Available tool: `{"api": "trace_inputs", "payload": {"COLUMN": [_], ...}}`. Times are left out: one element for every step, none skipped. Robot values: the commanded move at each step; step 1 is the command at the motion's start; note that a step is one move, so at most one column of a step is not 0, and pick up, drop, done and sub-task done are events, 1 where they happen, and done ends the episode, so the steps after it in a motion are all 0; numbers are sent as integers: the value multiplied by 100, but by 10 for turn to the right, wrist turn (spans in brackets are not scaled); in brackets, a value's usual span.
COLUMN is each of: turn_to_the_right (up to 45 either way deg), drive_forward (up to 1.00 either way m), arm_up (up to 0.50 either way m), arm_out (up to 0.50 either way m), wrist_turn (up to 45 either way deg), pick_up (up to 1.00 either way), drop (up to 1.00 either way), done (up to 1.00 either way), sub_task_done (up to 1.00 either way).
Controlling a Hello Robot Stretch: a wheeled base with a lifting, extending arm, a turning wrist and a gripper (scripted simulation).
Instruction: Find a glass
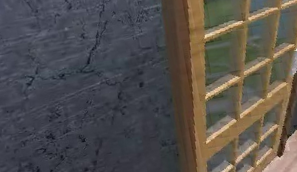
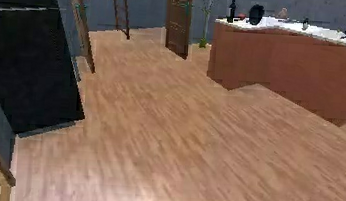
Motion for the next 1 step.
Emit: {"api": "trace_inputs", "payload": {"turn_to_the_right": [450], "drive_forward": [0], "arm_up": [0], "arm_out": [0], "wrist_turn": [0], "pick_up": [0], "drop": [0], "done": [0], "sub_task_done": [0]}}
